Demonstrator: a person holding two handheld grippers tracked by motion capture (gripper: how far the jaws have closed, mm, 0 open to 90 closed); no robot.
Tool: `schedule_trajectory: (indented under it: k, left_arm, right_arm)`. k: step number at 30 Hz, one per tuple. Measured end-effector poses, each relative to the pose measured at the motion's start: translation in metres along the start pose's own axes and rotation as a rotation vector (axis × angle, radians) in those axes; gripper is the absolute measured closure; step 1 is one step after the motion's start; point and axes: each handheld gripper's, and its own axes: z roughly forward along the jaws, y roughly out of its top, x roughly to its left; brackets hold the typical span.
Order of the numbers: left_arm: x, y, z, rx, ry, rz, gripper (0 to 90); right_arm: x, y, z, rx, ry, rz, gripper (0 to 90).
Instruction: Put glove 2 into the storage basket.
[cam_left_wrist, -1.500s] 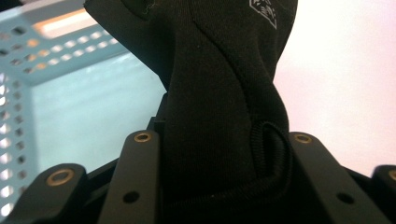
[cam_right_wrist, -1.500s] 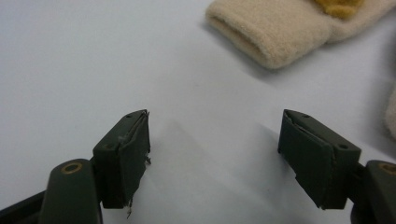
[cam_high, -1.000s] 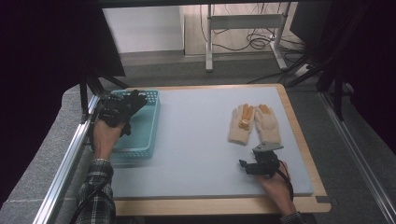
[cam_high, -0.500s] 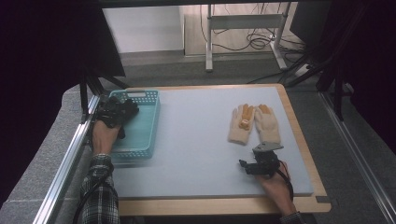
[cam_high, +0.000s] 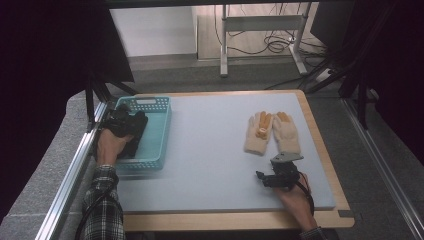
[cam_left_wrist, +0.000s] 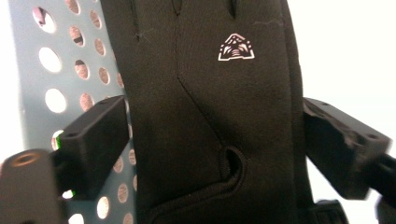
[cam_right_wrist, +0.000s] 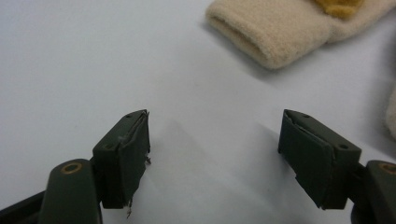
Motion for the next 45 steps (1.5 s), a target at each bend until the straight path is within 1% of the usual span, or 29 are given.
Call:
schedule_trajectory:
  k: [2,5,7,11,15,18,21,24,27,31,36,45]
  left_arm:
    - [0.002,-0.001,-0.005,-0.020,-0.023,-0.011,7.7]
    - [0.005,-0.004,-0.014,-0.073,-0.076,-0.025,5.1]
    - [0.006,-0.007,-0.019,-0.101,-0.104,-0.022,4.3]
    - [0.004,-0.012,-0.029,-0.152,-0.140,0.000,4.0]
    - [-0.002,-0.016,-0.039,-0.217,-0.188,0.036,3.4]
    - [-0.010,-0.017,-0.045,-0.262,-0.217,0.060,2.7]
    - [-0.019,-0.018,-0.049,-0.293,-0.220,0.093,1.7]
    - [-0.029,-0.017,-0.052,-0.307,-0.209,0.127,0.8]
    - [-0.038,-0.017,-0.053,-0.319,-0.219,0.152,0.7]
    - [-0.049,-0.017,-0.056,-0.337,-0.258,0.170,1.8]
    - [-0.063,-0.017,-0.061,-0.364,-0.320,0.193,3.1]
    - [-0.091,-0.021,-0.071,-0.407,-0.389,0.254,4.0]
  right_arm:
    - [0.000,0.000,0.000,0.000,0.000,0.000,24.3]
    - [0.000,0.000,0.000,0.000,0.000,0.000,24.3]
    - [0.000,0.000,0.000,0.000,0.000,0.000,24.3]
    - [0.000,0.000,0.000,0.001,-0.001,0.000,24.3]
    - [0.000,0.000,0.000,0.001,-0.001,0.000,24.2]
    - [0.000,0.000,0.000,0.001,-0.001,0.000,24.2]
    - [0.000,0.000,0.000,0.001,-0.001,0.000,24.2]
    - [0.000,0.000,0.000,0.001,-0.001,0.000,24.2]
    - [0.000,0.000,0.000,0.001,-0.001,0.000,24.2]
    - [0.000,0.000,0.000,0.001,-0.001,0.000,24.2]
    - [0.000,0.000,0.000,0.001,-0.001,0.000,24.2]
    - [0.000,0.000,0.000,0.002,-0.002,0.000,24.1]
